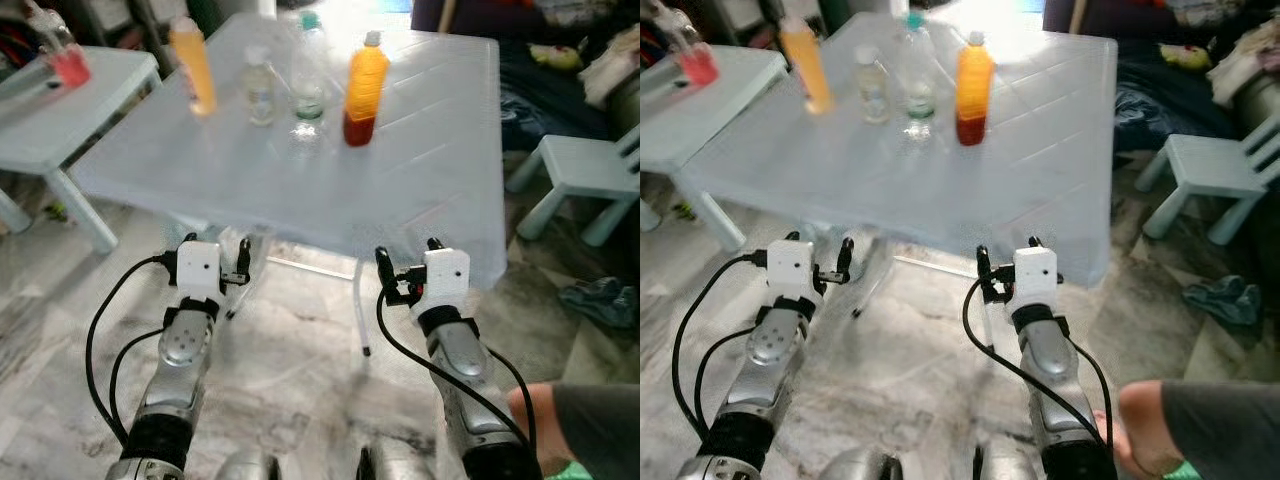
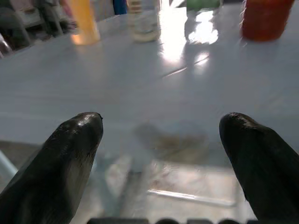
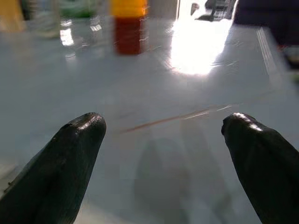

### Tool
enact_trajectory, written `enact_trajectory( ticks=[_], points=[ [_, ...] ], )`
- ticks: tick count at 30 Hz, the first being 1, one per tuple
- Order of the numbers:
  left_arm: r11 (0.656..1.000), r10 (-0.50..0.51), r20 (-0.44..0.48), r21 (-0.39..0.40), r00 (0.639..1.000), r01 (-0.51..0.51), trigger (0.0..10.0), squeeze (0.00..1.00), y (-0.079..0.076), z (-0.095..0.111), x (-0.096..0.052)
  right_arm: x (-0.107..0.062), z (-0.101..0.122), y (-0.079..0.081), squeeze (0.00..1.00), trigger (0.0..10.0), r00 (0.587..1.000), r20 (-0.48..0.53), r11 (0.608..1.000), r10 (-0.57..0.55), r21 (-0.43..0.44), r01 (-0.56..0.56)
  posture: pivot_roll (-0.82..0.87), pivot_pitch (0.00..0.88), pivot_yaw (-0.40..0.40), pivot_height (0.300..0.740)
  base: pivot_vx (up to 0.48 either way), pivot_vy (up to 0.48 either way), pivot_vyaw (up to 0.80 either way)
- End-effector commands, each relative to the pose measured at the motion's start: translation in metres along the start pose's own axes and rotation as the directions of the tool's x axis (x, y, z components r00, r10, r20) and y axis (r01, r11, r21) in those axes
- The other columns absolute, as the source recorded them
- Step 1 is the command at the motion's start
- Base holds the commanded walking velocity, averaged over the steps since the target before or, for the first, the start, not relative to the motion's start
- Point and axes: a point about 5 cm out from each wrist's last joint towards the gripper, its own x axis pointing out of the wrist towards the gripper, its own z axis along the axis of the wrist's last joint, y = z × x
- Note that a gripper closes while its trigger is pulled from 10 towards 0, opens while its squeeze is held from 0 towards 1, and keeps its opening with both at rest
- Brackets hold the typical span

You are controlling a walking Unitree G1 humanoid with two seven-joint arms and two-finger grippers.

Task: Restocking fridge

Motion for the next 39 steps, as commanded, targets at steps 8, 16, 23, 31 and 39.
enact_trajectory(
  ticks=[8,16,23,31,39],
  points=[
    [0.999,0.035,0.115,-0.041,0.993,-0.03,10.0,0.0,0.016,0.025,-0.018,-0.009,0.054,-0.018,0.0,10.0,0.979,0.183,0.995,-0.095,-0.016,0.099,-0.01,0.075,0.04,0.74,0.259,0.405,0.0],
    [0.999,0.031,0.095,-0.02,0.995,-0.029,10.0,0.0,0.024,0.022,-0.022,-0.014,0.047,-0.024,0.0,10.0,0.978,0.153,0.989,-0.139,-0.018,0.144,-0.02,0.052,0.063,0.74,0.243,0.415,0.0],
    [0.999,-0.053,0.115,0.003,0.992,0.053,10.0,0.0,0.015,0.03,-0.012,-0.004,0.058,-0.029,0.0,10.0,0.967,0.171,0.98,-0.191,-0.016,0.197,-0.03,0.052,0.076,0.74,0.386,0.0,-0.11],
    [0.997,-0.072,0.138,0.033,0.988,0.068,10.0,0.0,0.011,0.041,-0.007,0.005,0.067,-0.026,0.0,10.0,0.966,0.199,0.984,-0.166,-0.021,0.174,0.01,0.097,0.073,0.74,0.318,0.0,-0.77],
    [1.0,-0.026,0.107,0.007,0.994,0.025,10.0,0.0,0.016,0.031,-0.022,0.008,0.07,-0.019,0.0,10.0,0.969,0.2,0.988,-0.147,-0.02,0.154,0.0,0.109,0.046,0.74,0.0,0.0,-0.08]
  ],
)
